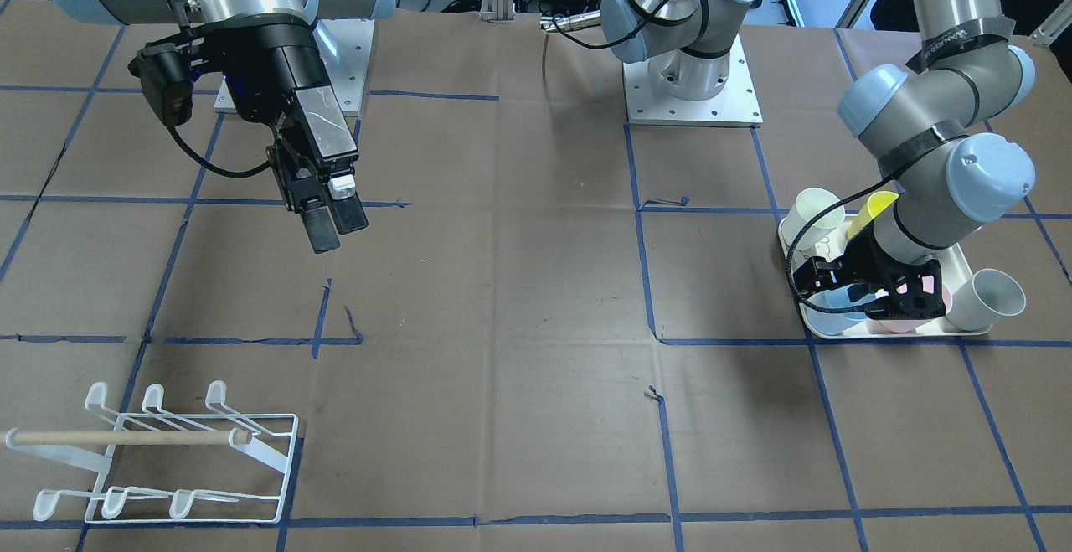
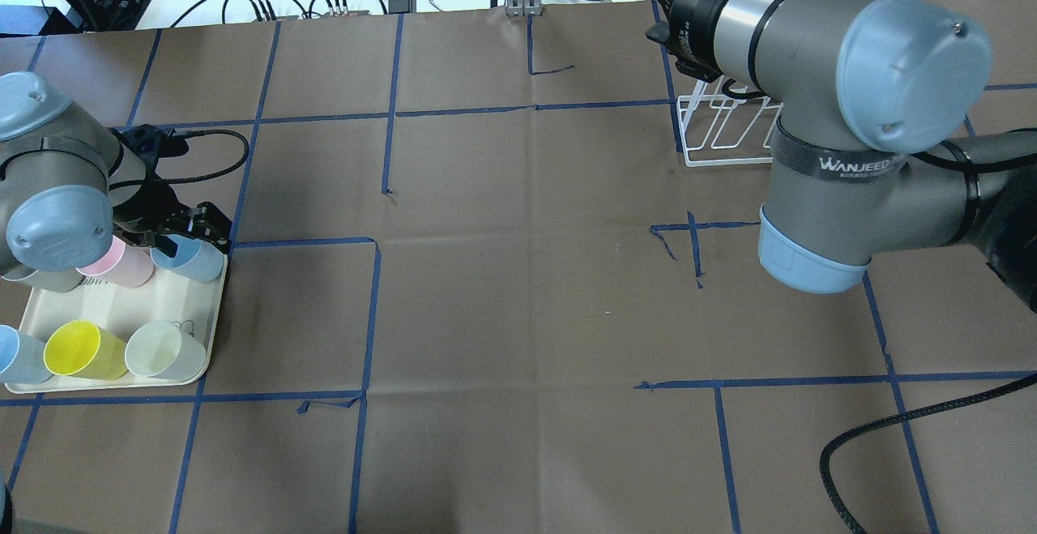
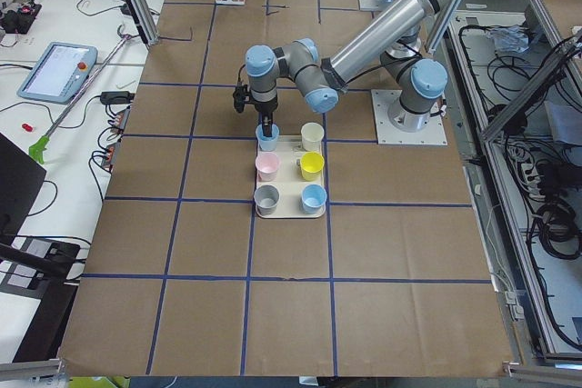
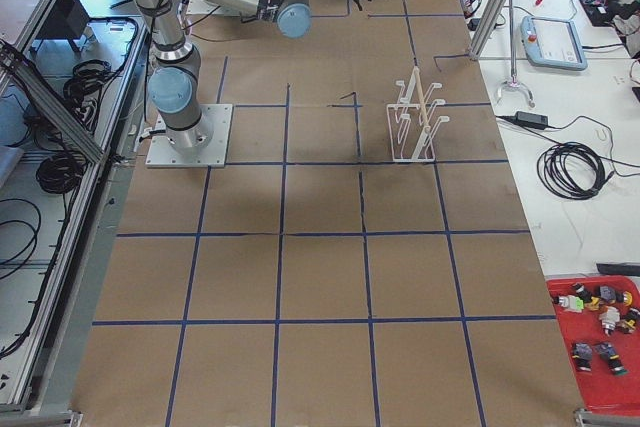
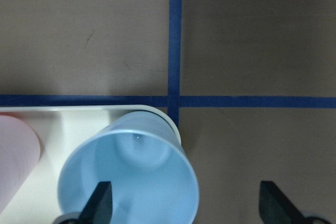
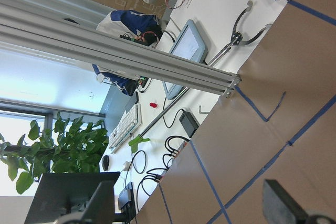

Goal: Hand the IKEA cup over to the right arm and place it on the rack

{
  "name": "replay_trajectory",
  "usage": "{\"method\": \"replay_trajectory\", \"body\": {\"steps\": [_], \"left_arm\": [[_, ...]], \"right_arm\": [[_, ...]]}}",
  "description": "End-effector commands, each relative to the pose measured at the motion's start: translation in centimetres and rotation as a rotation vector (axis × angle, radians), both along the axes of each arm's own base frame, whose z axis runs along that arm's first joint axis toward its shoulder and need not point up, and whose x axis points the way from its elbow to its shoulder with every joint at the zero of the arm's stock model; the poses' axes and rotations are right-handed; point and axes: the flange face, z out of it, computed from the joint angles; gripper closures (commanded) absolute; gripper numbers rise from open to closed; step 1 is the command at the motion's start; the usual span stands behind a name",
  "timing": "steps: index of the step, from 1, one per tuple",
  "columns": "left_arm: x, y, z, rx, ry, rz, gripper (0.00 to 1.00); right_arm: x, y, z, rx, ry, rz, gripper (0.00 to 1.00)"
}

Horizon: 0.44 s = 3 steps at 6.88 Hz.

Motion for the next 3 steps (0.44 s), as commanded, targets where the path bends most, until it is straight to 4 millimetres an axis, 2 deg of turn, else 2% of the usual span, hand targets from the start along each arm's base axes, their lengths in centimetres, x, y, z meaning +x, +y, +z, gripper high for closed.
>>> {"method": "replay_trajectory", "body": {"steps": [1,2,3], "left_arm": [[0.0,0.0,0.1,0.000,0.000,0.000,0.82],[0.0,-0.1,0.1,0.000,0.002,-0.001,1.00],[0.1,-0.1,0.3,-0.004,0.000,-0.003,1.00]], "right_arm": [[0.6,0.9,-2.2,-0.010,-0.089,0.044,0.00],[0.5,2.1,-3.9,-0.017,-0.171,0.007,0.00],[0.6,3.0,-5.0,-0.017,-0.232,-0.017,0.00]]}}
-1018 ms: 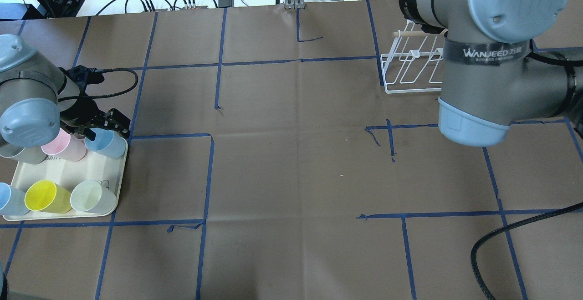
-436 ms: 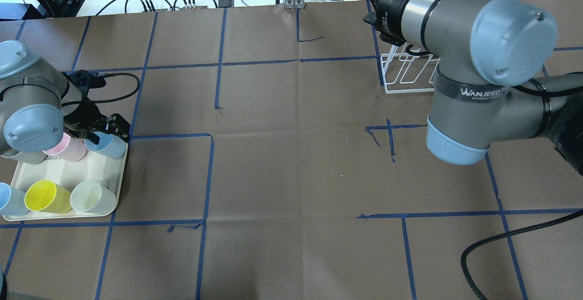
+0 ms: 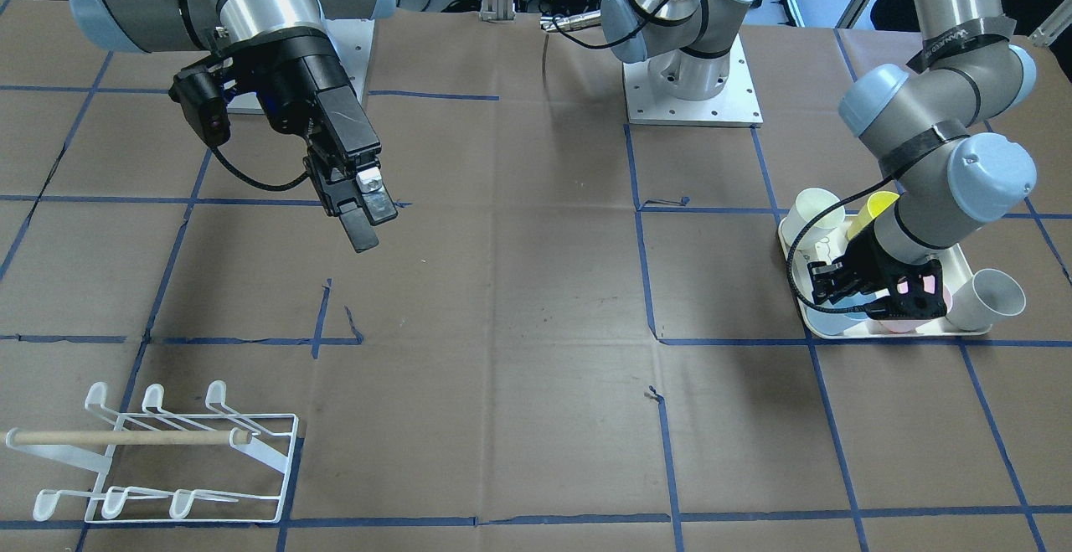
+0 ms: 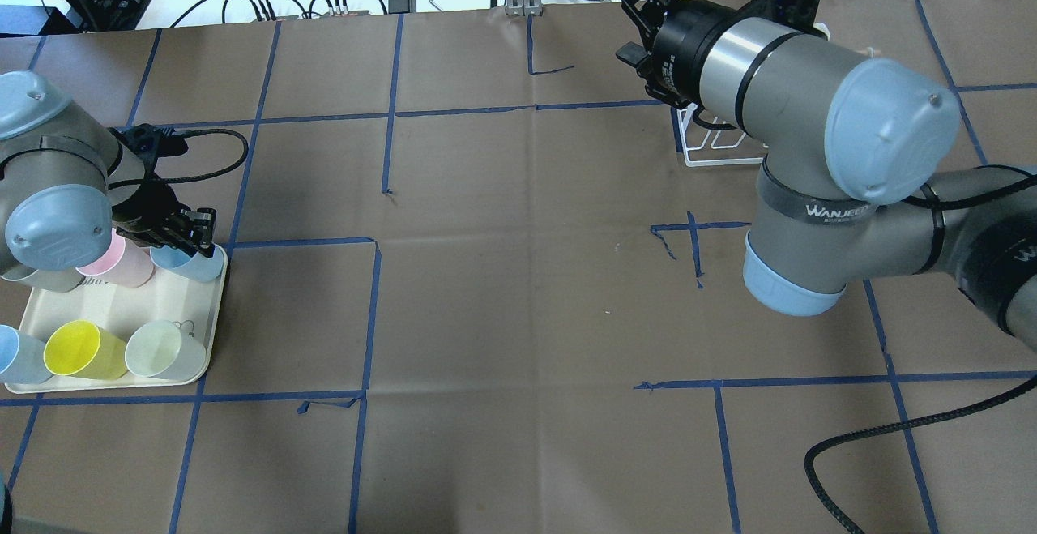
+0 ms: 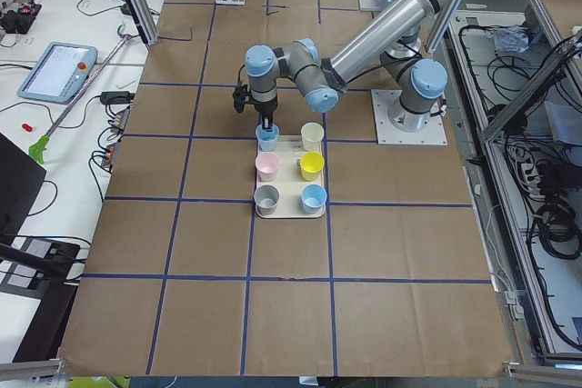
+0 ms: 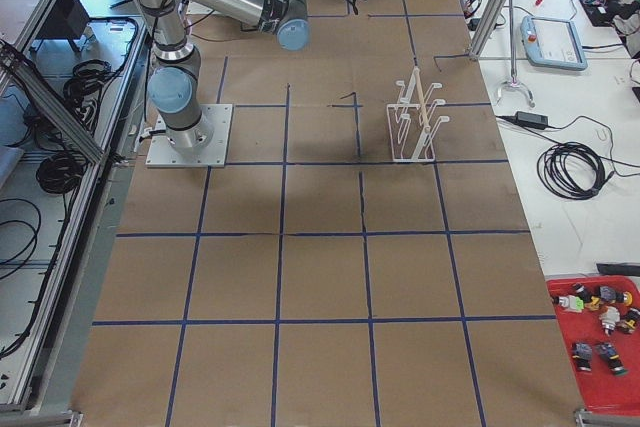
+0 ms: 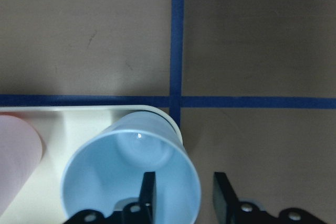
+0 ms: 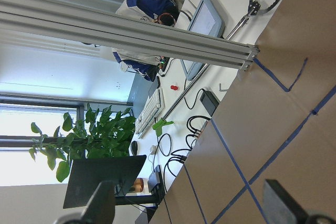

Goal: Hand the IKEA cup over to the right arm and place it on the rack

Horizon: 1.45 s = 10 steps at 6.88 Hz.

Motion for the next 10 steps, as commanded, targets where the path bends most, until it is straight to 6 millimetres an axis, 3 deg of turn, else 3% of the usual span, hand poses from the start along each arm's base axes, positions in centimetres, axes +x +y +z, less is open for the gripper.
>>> {"method": "replay_trajectory", "body": {"steps": [1,3,6,7,8,10], "left_arm": [[0.1,-0.2,1.0,-0.011,-0.001,-0.001,1.00],[-0.4,0.3,4.1,-0.020,-0.007,-0.005,1.00],[0.0,-0.3,14.1,0.045,0.012,-0.005,1.00],[0.6,-0.9,17.7,0.069,-0.005,-0.007,1.00],[0.7,-1.6,19.7,0.091,0.002,-0.011,1.00],[0.8,-2.5,20.4,0.060,0.008,-0.035,1.00]], "right_arm": [[-0.1,1.8,-1.9,0.005,-0.110,-0.038,0.00],[0.1,3.7,-2.4,-0.035,-0.206,-0.031,0.00],[-0.1,5.8,-2.4,-0.131,-0.272,-0.035,0.00],[-0.1,6.5,-3.3,-0.136,-0.278,-0.036,0.00],[-0.2,7.0,-4.1,-0.099,-0.308,-0.050,0.00],[-0.5,7.2,-3.5,-0.083,-0.364,-0.071,0.00]]}}
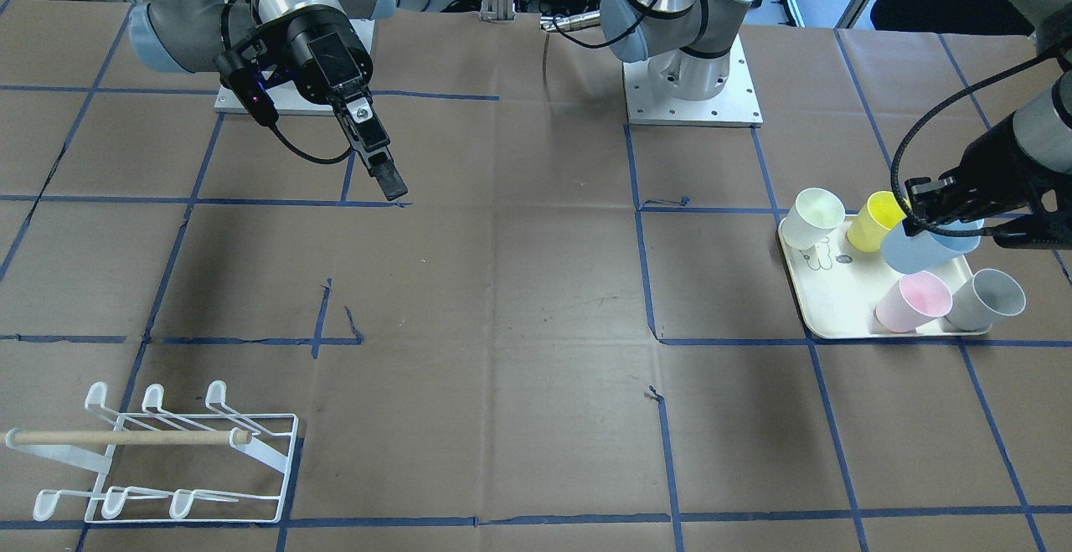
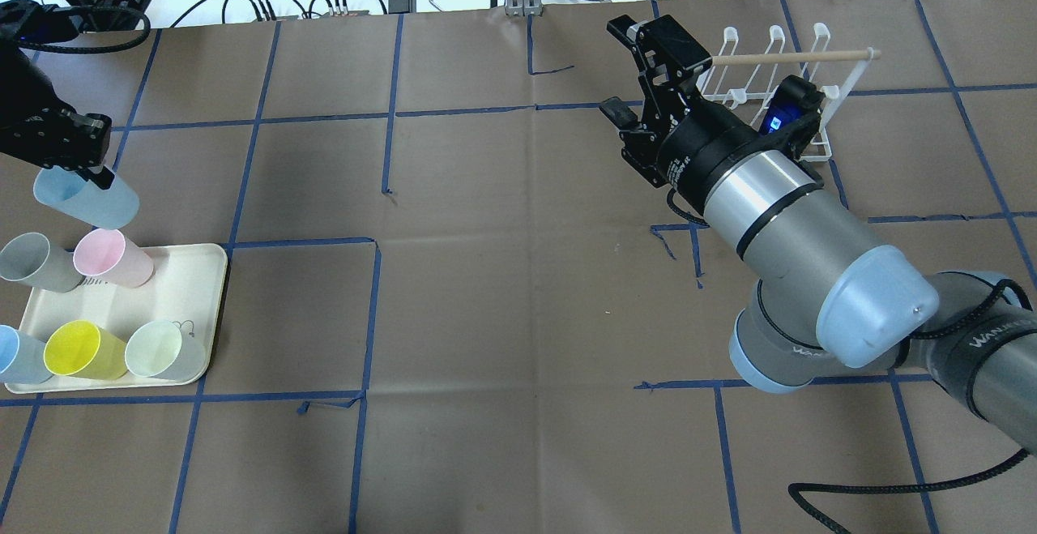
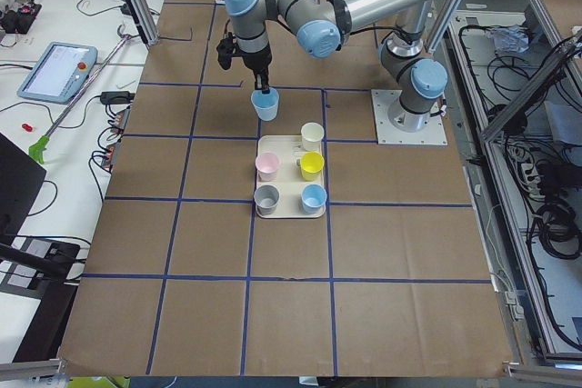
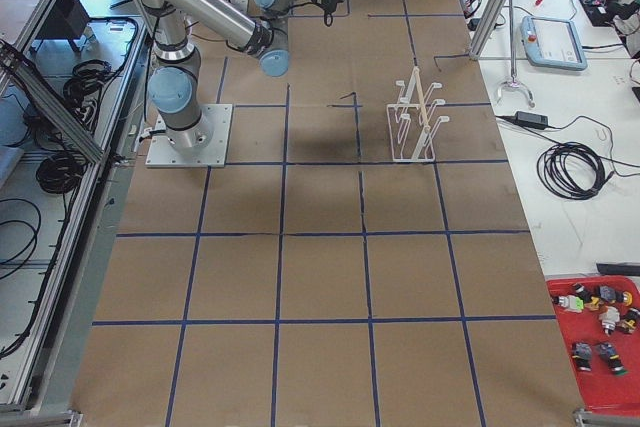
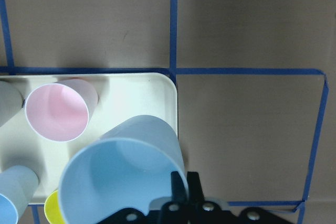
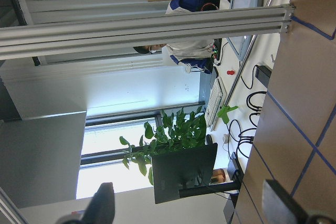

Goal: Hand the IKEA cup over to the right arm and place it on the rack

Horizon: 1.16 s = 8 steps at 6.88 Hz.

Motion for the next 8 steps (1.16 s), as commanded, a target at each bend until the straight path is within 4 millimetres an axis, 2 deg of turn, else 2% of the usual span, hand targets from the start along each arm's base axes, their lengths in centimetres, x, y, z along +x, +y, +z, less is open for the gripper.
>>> {"method": "replay_trajectory", "body": {"steps": [1,2,3,5,7,8], "left_arm": [[-1.2,-1.7,1.0,-0.083,0.035,-0.042,1.00],[-3.5,-3.1,1.8,-0.196,0.082,-0.076,1.00],[-5.8,-4.1,2.7,-0.312,0.203,-0.097,1.00],[-8.9,-5.6,4.2,-0.531,0.502,-0.122,1.00],[-11.6,-5.6,6.7,-0.683,0.674,-0.225,1.00],[-14.0,-4.6,6.7,-0.731,0.714,-0.306,1.00]], "right_arm": [[-0.1,0.0,0.4,0.005,-0.031,-0.008,0.00],[-0.1,0.0,0.3,0.007,-0.030,-0.011,0.00],[-0.2,0.1,0.4,0.007,-0.028,-0.023,0.00],[-1.1,0.2,-0.2,0.020,-0.013,-0.125,0.00],[-1.2,1.5,-0.4,0.028,-0.005,-0.128,0.00],[-1.1,1.4,-0.3,0.023,0.000,-0.121,0.00]]}}
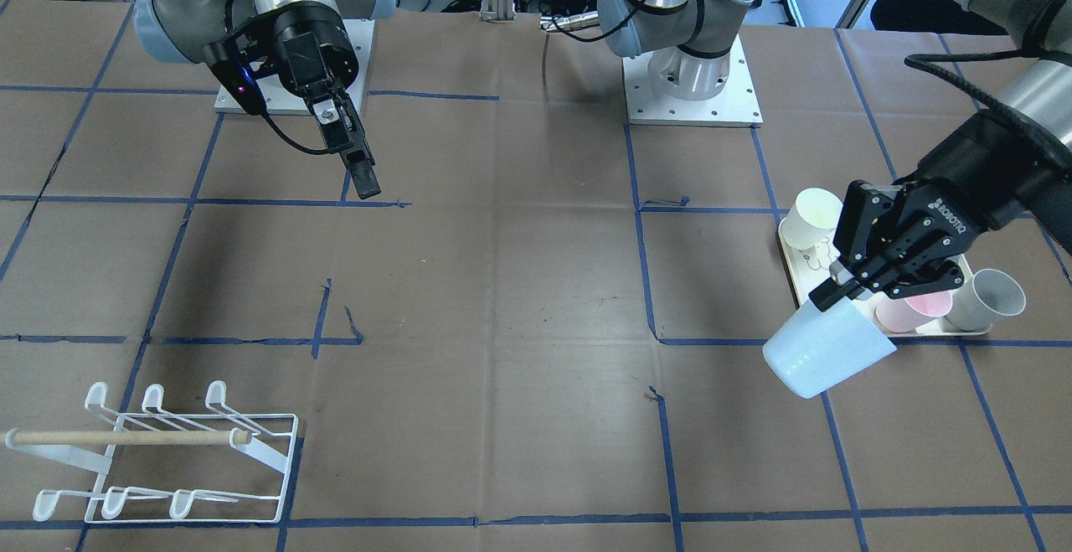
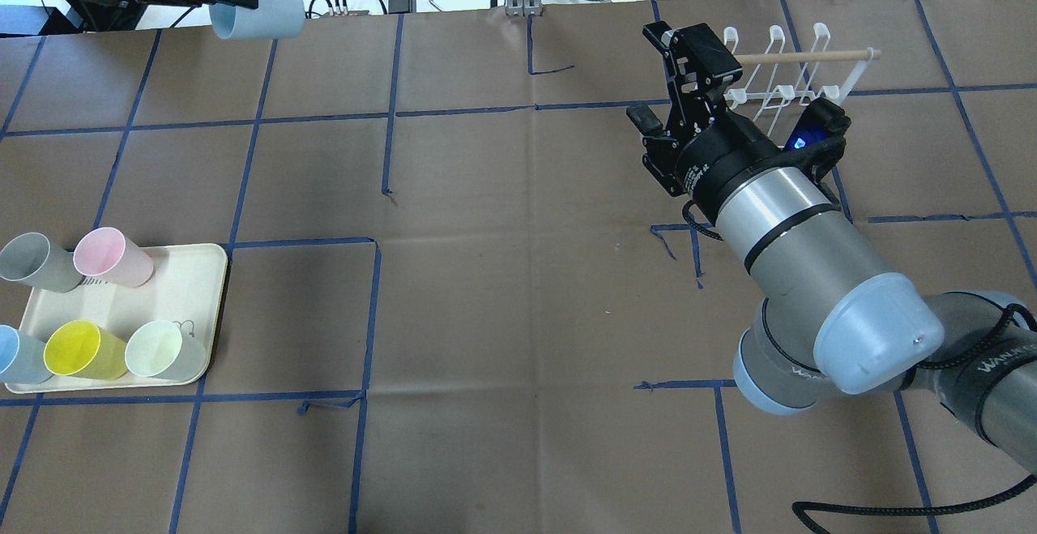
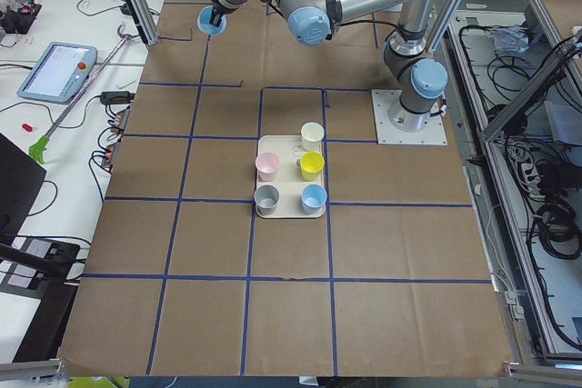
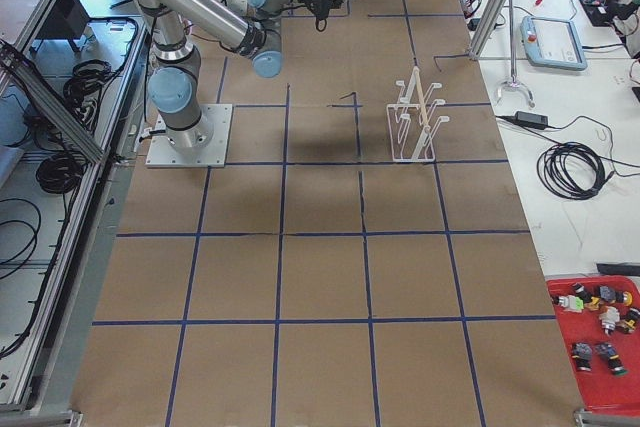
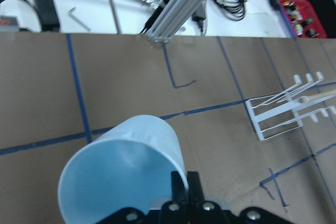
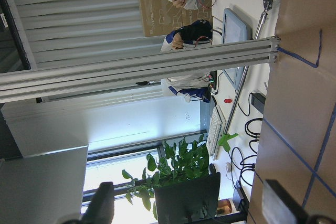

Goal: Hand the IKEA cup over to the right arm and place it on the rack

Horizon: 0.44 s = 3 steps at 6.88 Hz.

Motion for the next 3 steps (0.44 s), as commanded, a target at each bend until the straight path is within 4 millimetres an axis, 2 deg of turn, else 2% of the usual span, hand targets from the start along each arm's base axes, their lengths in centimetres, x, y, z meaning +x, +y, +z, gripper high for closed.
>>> {"method": "replay_trajectory", "body": {"steps": [1,2,3], "left_arm": [[-4.5,1.3,-0.3,-0.179,0.063,-0.124,1.00],[-6.3,1.9,-1.9,-0.274,0.055,-0.163,1.00],[-8.2,2.6,-4.4,-0.367,0.032,-0.195,1.00]], "right_arm": [[0.1,0.2,0.0,-0.002,0.007,0.014,0.00],[0.2,0.2,0.0,-0.001,0.007,0.019,0.00],[0.5,0.2,-0.2,0.012,0.005,0.041,0.00]]}}
